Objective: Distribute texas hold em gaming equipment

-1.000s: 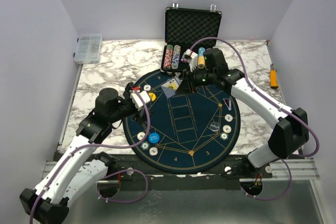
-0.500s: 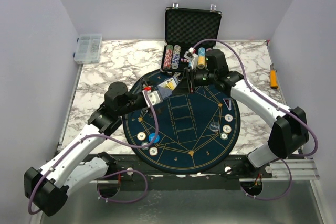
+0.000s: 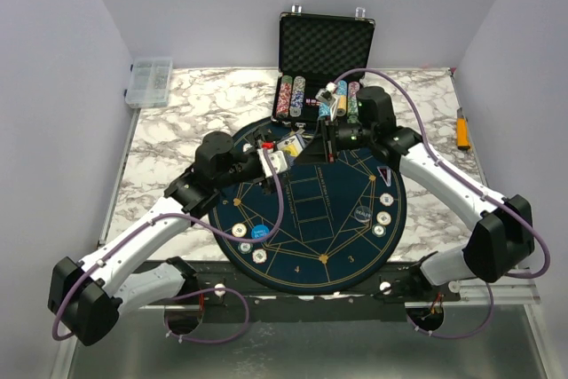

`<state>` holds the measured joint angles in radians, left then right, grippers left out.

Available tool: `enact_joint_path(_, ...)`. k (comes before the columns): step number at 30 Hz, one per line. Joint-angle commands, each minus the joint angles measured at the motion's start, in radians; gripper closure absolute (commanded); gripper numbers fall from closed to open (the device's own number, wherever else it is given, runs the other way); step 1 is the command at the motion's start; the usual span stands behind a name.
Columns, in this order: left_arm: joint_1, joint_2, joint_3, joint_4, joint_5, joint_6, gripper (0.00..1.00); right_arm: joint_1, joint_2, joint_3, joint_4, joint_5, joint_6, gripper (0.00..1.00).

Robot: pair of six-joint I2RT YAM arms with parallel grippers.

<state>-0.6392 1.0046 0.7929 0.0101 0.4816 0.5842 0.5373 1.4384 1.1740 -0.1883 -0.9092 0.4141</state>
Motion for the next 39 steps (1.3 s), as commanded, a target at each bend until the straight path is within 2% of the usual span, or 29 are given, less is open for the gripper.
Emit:
enact_joint_path(1, -0.013, 0.049, 0.052, 0.003, -0.060, -0.049, 0.10, 0.001, -0.038, -0.009, 0.004, -0.080, -0.041, 0.99)
enact_joint_path(5, -0.056, 0.061, 0.062, -0.008, -0.084, -0.035, 0.34, 0.001, -0.029, -0.025, 0.009, -0.083, -0.042, 0.99)
enact_joint_path(8, -0.075, 0.063, 0.065, -0.019, -0.093, -0.037, 0.57, 0.001, -0.016, -0.027, 0.009, -0.080, -0.032, 0.97)
enact_joint_path(9, -0.078, 0.066, 0.071, -0.046, -0.091, -0.042, 0.65, 0.001, -0.017, -0.029, 0.010, -0.075, -0.023, 0.88)
enact_joint_path(10, -0.081, 0.070, 0.085, -0.071, -0.086, -0.042, 0.70, 0.001, -0.021, -0.031, 0.012, -0.066, -0.009, 0.72)
enact_joint_path(11, -0.083, 0.080, 0.099, -0.106, -0.084, -0.048, 0.74, 0.001, -0.025, -0.028, 0.001, -0.045, -0.004, 0.51)
enact_joint_path(12, -0.084, 0.089, 0.118, -0.139, -0.084, -0.054, 0.76, 0.000, -0.029, -0.017, -0.017, -0.014, -0.009, 0.37)
enact_joint_path(13, -0.085, 0.101, 0.140, -0.182, -0.080, -0.057, 0.78, 0.001, -0.033, -0.012, -0.029, 0.020, -0.009, 0.28)
enact_joint_path(14, -0.085, 0.111, 0.156, -0.222, -0.080, -0.060, 0.79, 0.000, -0.033, -0.007, -0.030, 0.031, -0.005, 0.26)
enact_joint_path(18, -0.087, 0.141, 0.220, -0.311, -0.083, -0.099, 0.79, -0.001, -0.011, -0.028, 0.002, 0.006, 0.042, 0.25)
enact_joint_path(23, -0.123, 0.191, 0.328, -0.469, -0.086, -0.123, 0.79, -0.001, 0.016, -0.098, 0.093, -0.070, 0.129, 0.38)
enact_joint_path(27, -0.151, 0.240, 0.408, -0.601, -0.138, -0.136, 0.78, -0.004, 0.043, -0.134, 0.218, -0.151, 0.222, 0.42)
enact_joint_path(31, -0.167, 0.301, 0.501, -0.729, -0.170, -0.134, 0.76, -0.010, 0.086, -0.178, 0.384, -0.260, 0.365, 0.43)
enact_joint_path(36, -0.175, 0.362, 0.575, -0.793, -0.256, -0.163, 0.72, -0.010, 0.127, -0.187, 0.401, -0.311, 0.388, 0.44)
enact_joint_path(39, -0.183, 0.403, 0.632, -0.863, -0.260, -0.161, 0.66, -0.010, 0.127, -0.214, 0.449, -0.322, 0.433, 0.44)
